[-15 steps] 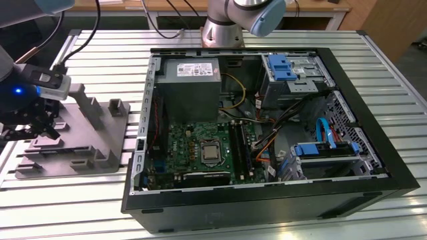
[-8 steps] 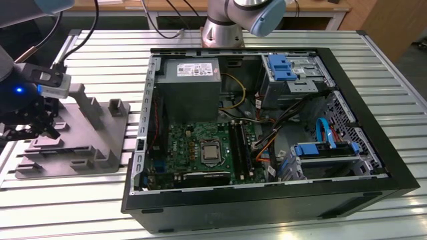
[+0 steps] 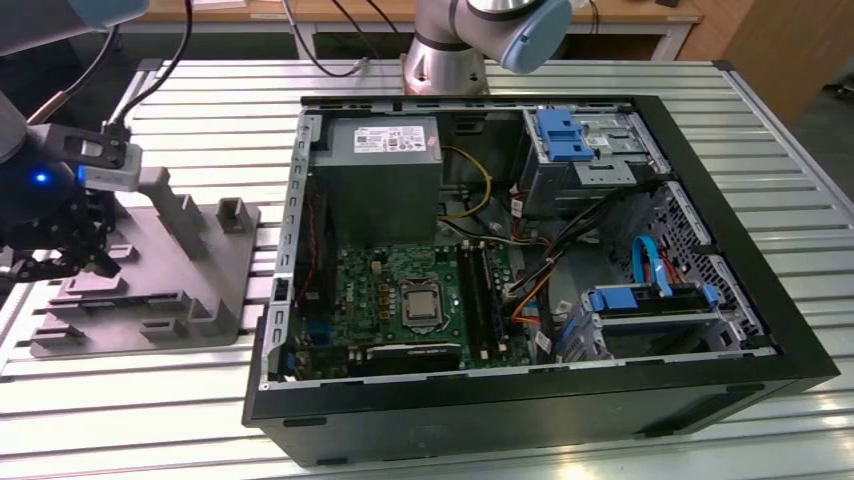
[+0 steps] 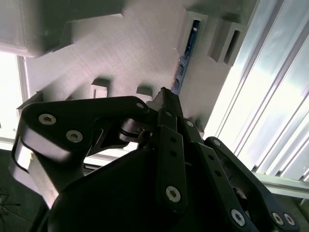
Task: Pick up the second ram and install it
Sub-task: 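Pick up the second ram and move it above second insertion slot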
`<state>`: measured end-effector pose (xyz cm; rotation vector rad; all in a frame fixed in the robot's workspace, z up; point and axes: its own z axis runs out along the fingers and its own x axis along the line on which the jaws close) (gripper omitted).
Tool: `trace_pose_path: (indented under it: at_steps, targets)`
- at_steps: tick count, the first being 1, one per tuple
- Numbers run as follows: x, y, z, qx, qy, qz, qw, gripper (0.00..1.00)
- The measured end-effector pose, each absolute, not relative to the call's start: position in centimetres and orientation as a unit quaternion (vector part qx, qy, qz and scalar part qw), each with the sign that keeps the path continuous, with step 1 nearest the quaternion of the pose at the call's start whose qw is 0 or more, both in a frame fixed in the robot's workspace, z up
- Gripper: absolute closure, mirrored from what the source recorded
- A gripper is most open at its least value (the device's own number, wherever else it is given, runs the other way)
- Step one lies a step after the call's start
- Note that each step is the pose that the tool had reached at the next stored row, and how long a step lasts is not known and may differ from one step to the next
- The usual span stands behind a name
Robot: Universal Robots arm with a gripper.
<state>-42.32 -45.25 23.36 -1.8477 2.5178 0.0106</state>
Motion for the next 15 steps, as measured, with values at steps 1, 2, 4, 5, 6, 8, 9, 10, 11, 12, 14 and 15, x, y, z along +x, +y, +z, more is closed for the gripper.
trace_pose_path:
  at_steps: [1,2,4,5,6,8,9,10,11,12,14,15]
  targets:
    - [-42.32,-45.25,23.36,-0.596,0.803,0.003,0.009,0.90]
    - [-42.32,-45.25,23.36,-0.602,0.799,0.004,0.009,0.90]
    - [-42.32,-45.25,23.36,-0.610,0.792,0.004,0.009,0.90]
    - [-42.32,-45.25,23.36,-0.614,0.789,0.004,0.009,0.90]
    - [-42.32,-45.25,23.35,-0.618,0.786,0.004,0.009,0.90]
    - [-42.32,-45.25,23.35,-0.626,0.780,0.004,0.009,0.90]
    - [-42.32,-45.25,23.35,-0.630,0.777,0.004,0.009,0.90]
    - [-42.32,-45.24,23.35,-0.633,0.774,0.004,0.009,0.90]
    - [-42.32,-45.25,23.35,-0.637,0.771,0.004,0.009,0.90]
    - [-42.32,-45.25,23.35,-0.640,0.768,0.004,0.009,0.90]
    - [-42.32,-45.24,23.35,-0.646,0.763,0.004,0.009,0.90]
    - [-42.32,-45.25,23.35,-0.650,0.760,0.004,0.009,0.90]
